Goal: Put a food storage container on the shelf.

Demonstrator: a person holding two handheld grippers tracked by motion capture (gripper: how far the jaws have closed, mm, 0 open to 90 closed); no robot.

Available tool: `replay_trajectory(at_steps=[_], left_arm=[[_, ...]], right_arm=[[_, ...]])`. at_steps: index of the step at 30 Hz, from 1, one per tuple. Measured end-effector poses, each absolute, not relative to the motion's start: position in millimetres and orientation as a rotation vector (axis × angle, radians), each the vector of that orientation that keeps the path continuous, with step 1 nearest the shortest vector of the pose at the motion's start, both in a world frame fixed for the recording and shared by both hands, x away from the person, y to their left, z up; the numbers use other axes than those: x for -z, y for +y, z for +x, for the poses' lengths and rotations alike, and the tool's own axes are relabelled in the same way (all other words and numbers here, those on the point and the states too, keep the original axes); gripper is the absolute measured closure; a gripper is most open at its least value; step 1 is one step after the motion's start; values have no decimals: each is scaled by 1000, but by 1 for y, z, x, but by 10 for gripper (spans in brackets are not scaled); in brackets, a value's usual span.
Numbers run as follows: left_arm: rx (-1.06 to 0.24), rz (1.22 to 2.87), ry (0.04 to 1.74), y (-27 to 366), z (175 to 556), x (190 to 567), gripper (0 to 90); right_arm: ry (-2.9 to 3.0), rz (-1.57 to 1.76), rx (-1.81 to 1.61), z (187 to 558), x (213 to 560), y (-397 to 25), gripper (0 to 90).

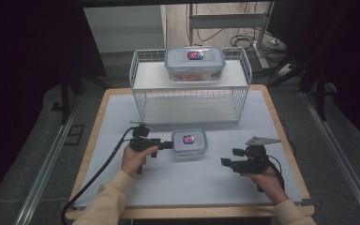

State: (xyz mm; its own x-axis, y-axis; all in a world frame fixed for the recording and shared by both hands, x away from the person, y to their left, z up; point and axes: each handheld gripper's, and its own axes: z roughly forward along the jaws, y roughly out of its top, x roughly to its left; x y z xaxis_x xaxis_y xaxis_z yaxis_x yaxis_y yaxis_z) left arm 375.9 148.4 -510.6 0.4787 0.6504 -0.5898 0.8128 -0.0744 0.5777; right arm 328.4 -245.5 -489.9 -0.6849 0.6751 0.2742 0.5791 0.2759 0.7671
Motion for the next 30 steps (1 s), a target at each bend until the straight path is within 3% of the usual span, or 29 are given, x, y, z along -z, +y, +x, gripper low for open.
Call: replay_trajectory(at_steps=[7,30], left_arm=[[262,1811,1244,138,387,521,190],[385,1752,1235,131,394,533,366]], right_arm=[[2421,1206,-1378,329,491,-246,248],[2416,1217,-1363,335,490,-244,248]])
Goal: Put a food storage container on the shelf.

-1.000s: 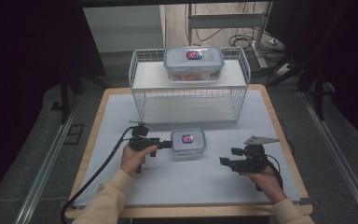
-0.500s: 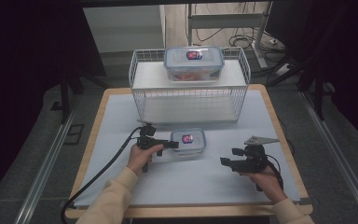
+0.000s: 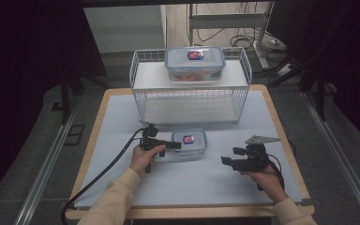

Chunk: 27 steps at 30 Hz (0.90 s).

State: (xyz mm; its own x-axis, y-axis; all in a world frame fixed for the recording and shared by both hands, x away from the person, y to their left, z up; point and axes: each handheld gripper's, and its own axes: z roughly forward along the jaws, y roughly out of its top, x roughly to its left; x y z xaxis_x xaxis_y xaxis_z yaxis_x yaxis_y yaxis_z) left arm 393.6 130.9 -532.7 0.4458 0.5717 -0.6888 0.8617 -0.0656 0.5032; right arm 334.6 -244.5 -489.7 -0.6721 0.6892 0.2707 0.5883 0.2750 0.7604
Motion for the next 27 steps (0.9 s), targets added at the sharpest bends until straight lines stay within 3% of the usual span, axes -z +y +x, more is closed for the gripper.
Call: replay_trajectory(at_steps=[16,27], left_arm=[[394,1747,1227,132,394,534,377],[389,1747,1229,132,394,534,378]], right_arm=[[2564,1442,-1361,416,494,-185,222],[2597,1483,-1359,430,505,-170,221]])
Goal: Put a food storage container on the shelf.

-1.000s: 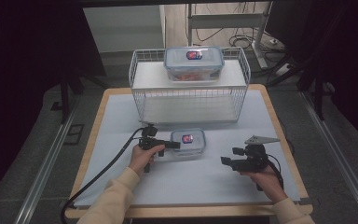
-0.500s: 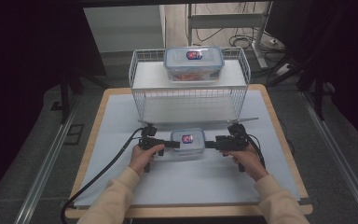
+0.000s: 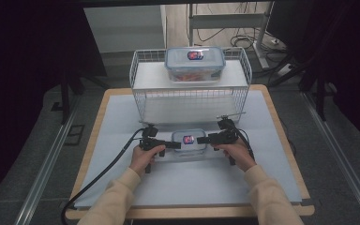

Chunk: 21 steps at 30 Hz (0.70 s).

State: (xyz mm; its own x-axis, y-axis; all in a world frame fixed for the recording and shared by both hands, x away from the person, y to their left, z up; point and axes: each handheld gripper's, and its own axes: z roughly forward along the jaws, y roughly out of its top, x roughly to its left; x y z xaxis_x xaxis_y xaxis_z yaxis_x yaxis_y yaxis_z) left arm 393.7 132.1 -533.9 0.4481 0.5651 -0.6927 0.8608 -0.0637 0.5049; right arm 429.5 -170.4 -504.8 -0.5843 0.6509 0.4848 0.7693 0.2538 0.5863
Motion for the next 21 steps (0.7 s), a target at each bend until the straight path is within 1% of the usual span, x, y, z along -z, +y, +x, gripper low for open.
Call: replay_trajectory(at_steps=[10,13,15,16,19,21], left_arm=[[388,1748,1227,132,394,534,379],[387,1746,1227,132,394,534,380],[387,1746,1228,132,393,534,380],[385,1748,1227,132,393,534,381],[371,1755,1224,131,391,533,382],[358,1764,1213,130,389,531,388]], right_arm=[[-2325,-1346,1168,438,511,-165,219],[-2285,-1326,1161,440,513,-164,250],[-2274,-1326,1161,440,514,-163,253],[-2272,-1331,1159,440,514,-163,269],[-2260,-1336,1174,438,511,-168,359],[-2271,-1324,1186,434,509,-171,390]])
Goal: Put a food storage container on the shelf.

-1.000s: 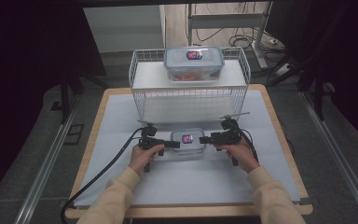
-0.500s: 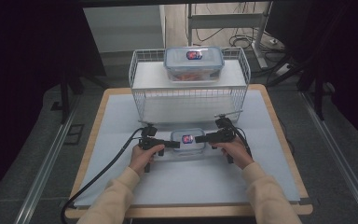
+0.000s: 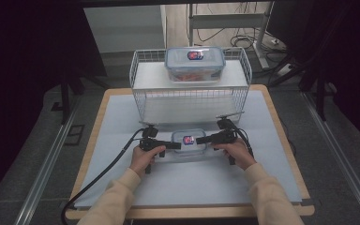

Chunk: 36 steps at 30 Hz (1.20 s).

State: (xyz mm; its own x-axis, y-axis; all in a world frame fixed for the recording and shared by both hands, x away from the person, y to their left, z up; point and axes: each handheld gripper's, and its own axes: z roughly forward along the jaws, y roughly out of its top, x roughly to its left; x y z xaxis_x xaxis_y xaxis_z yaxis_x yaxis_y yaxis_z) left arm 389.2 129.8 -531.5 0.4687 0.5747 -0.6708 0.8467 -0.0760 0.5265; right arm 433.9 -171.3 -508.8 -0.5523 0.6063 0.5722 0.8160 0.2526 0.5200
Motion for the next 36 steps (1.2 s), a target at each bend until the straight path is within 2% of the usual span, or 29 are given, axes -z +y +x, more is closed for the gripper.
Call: replay_trajectory(at_steps=[11,18,36], left_arm=[[231,1806,1168,126,369,521,481],[186,1812,1145,124,361,519,499],[125,1806,1117,121,353,506,501]], right_arm=[[-2346,-1274,1294,405,503,-181,475],[-2345,-1282,1379,391,504,-184,499],[-2319,-1279,1445,383,498,-188,505]])
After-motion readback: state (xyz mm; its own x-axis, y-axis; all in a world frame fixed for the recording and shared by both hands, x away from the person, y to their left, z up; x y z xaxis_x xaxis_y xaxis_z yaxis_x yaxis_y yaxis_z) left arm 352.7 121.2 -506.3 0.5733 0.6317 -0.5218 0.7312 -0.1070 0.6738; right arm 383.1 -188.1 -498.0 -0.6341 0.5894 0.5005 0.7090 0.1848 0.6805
